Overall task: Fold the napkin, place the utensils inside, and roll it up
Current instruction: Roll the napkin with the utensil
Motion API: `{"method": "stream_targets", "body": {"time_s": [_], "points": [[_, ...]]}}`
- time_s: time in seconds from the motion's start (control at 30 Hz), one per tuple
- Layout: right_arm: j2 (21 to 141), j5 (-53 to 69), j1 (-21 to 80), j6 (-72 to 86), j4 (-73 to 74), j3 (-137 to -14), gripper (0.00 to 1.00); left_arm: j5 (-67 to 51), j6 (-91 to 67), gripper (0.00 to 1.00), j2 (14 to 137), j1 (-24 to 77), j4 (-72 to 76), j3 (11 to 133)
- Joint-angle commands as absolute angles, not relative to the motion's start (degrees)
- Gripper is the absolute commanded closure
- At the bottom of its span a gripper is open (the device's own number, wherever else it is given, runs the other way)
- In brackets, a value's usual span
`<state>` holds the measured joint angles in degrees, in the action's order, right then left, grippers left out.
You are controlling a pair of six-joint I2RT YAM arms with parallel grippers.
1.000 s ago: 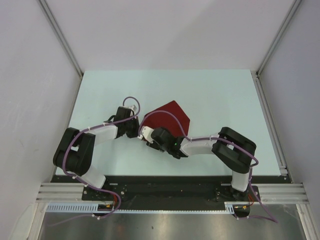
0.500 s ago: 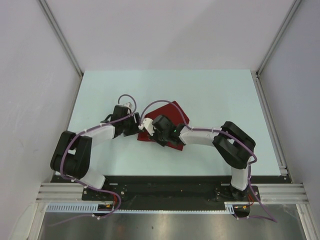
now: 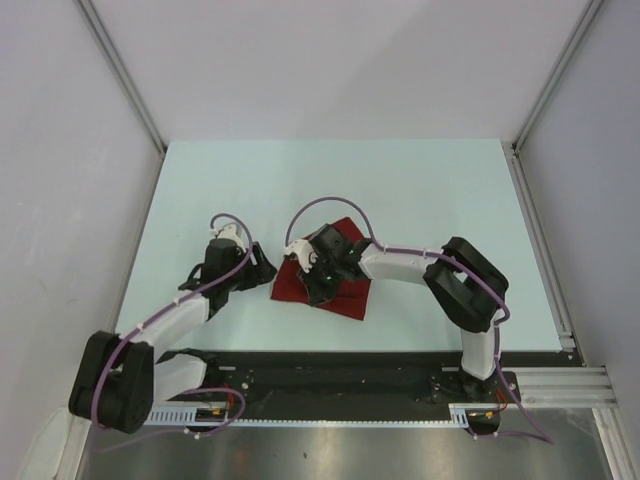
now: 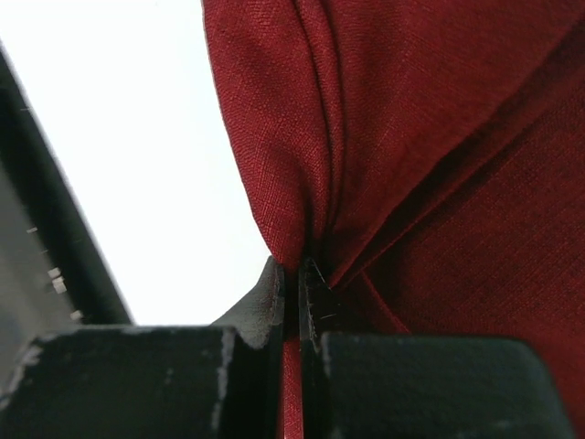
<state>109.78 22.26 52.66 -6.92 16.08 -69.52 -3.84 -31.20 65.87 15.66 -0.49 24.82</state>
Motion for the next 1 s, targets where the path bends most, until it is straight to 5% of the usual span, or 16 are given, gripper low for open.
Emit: {"method": "stream_targets", "body": {"time_s": [0.0, 0.33, 0.63, 0.73, 0.97], "points": [[111.8, 33.8, 49.4, -0.6, 22.6, -71.4, 1.0, -7.5, -31.6, 0.25, 57.9, 15.6, 5.9, 20.6], [119.8, 42.9, 43.2, -1.3, 29.6, -79.5, 1.0, -19.0, -33.8, 0.21, 62.5, 15.6, 14.2, 17.4], [122.4, 44.3, 41.9, -2.6, 31.4, -82.1, 1.0, -17.5, -35.1, 0.26, 71.3, 15.6, 15.1, 19.8], [122.6, 44.5, 41.7, -2.7, 31.5, -82.2, 1.0, -18.3, -36.2, 0.38, 74.0, 15.6, 16.4, 20.2], [121.9, 43.5, 40.8, -2.5, 31.6, -83.6, 1.0, -22.8, -38.3, 0.83, 76.5, 15.6, 18.6, 20.3]]}}
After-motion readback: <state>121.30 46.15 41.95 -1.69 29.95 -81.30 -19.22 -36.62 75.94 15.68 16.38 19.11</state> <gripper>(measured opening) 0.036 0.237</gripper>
